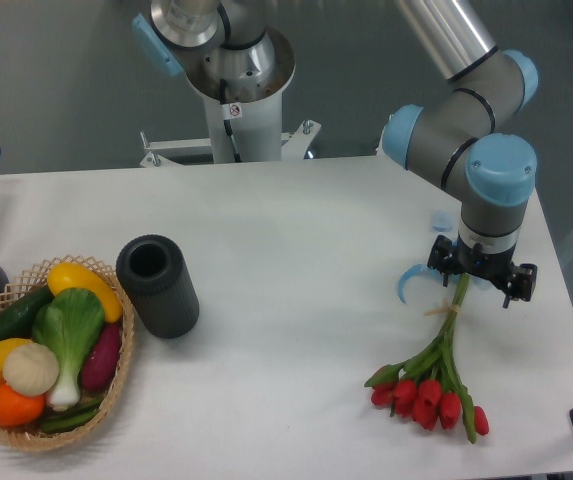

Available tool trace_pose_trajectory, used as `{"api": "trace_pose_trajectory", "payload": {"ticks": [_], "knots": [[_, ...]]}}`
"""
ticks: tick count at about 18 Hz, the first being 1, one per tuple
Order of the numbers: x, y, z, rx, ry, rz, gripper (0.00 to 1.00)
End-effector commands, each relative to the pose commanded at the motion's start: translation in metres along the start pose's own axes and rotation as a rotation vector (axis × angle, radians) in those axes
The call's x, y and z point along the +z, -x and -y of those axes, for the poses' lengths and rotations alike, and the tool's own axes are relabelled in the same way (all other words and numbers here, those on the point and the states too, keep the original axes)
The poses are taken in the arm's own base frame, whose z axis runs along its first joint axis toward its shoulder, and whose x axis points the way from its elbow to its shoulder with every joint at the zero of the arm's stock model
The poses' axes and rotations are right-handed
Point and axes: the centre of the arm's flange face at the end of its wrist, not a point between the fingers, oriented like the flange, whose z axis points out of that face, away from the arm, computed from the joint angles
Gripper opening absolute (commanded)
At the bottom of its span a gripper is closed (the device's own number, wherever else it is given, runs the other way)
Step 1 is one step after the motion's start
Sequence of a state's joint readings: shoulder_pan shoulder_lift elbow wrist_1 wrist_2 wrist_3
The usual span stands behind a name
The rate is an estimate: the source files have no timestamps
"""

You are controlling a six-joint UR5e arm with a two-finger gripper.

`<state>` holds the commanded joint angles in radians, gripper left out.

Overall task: Pick up the flowers from the table
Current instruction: 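Move the open gripper over the stems of the red tulips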

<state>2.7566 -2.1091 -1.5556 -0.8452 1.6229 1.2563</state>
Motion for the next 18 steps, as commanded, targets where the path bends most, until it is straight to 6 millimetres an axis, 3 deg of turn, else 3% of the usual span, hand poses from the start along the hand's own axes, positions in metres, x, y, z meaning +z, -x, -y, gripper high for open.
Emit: {"api": "trace_pose_trajectory", "payload": {"ticks": [9, 12, 14, 18], "knots": [[0.008, 0.002, 0.001, -0.009, -0.019, 0.024, 1.0], [0.009, 0.013, 0.004, -0.08, -0.031, 0.041, 1.0], [0.024, 0.015, 0.013, -0.079, -0.027, 0.028, 1.0], [0.044, -0.015, 0.037, -0.158, -0.019, -0.021, 1.0]]}}
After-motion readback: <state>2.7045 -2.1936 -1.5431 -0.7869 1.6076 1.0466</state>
